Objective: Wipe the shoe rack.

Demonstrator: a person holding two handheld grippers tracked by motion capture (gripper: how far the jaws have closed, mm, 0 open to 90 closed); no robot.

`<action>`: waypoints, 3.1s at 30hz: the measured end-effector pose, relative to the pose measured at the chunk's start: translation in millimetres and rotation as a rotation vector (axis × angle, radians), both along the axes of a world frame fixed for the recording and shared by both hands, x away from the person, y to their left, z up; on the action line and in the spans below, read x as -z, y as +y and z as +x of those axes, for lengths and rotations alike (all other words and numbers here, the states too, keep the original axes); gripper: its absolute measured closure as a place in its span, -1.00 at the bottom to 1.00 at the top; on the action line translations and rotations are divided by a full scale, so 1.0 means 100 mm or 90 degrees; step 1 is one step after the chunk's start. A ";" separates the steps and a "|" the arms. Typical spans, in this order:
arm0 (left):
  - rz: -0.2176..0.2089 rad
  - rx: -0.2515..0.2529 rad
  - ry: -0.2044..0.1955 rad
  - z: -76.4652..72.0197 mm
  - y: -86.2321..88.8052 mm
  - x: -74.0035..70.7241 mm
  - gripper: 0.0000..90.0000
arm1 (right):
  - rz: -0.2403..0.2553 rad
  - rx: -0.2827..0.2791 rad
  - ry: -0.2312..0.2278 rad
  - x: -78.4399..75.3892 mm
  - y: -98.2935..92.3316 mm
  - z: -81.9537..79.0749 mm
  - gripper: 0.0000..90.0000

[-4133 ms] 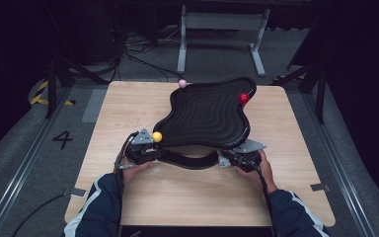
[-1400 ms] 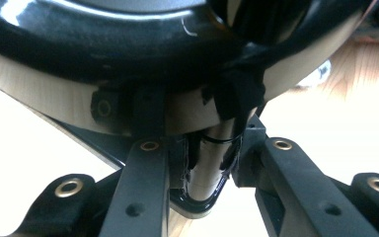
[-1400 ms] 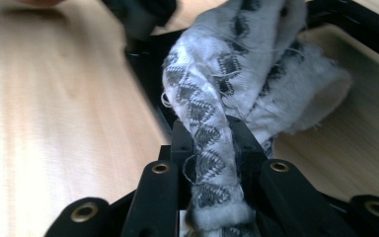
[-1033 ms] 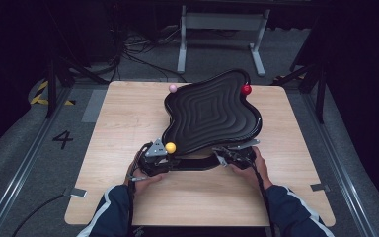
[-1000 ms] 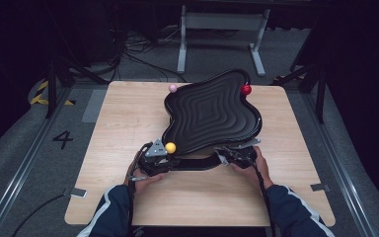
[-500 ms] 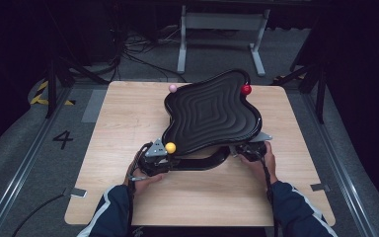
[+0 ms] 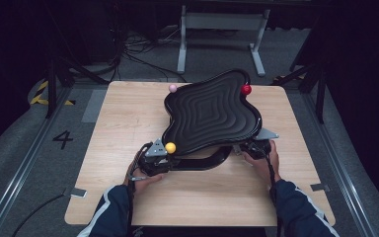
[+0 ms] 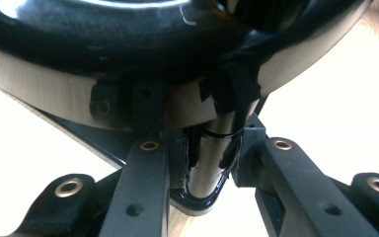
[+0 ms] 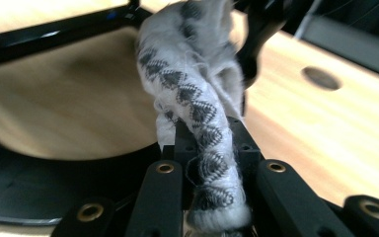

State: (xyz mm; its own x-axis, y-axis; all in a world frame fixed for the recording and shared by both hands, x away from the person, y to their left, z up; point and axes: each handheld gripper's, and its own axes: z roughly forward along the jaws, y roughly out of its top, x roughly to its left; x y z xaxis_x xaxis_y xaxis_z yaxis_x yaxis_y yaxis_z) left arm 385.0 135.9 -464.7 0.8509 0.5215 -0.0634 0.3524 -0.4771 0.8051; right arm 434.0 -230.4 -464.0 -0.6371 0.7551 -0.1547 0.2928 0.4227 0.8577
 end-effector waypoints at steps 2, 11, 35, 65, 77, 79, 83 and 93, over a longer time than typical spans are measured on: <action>0.001 0.000 0.000 0.00 0.00 0.00 0.64 | -0.013 -0.021 0.022 0.04 0.03 0.01 0.76; -0.002 -0.007 0.004 0.00 0.00 0.00 0.64 | -0.026 -0.054 0.048 0.06 0.13 -0.05 0.75; 0.008 -0.001 0.000 -0.01 -0.01 0.02 0.64 | -0.066 -0.282 0.071 0.07 1.03 -0.64 0.75; 0.019 0.010 0.010 0.00 -0.02 0.06 0.62 | -0.103 -0.084 0.040 0.01 0.25 -0.13 0.75; 0.011 0.008 0.014 0.00 -0.02 0.07 0.62 | -0.091 -0.159 0.065 0.06 0.52 -0.34 0.74; 0.009 0.006 0.015 0.00 -0.02 0.08 0.62 | -0.091 -0.168 0.065 0.06 0.56 -0.37 0.74; 0.003 0.009 0.016 0.01 -0.01 0.08 0.62 | -0.076 -0.197 0.074 0.06 0.66 -0.45 0.74; 0.003 0.008 0.019 0.01 -0.01 0.08 0.61 | -0.075 -0.252 0.078 0.06 0.91 -0.63 0.74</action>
State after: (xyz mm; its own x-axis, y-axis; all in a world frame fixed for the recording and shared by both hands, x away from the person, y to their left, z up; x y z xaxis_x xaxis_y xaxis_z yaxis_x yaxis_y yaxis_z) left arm 386.2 134.9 -472.6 0.8552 0.5110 -0.0869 0.3704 -0.4852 0.7921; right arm 371.0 -139.6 -469.6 -0.8929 0.4307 -0.1313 0.1847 0.6163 0.7656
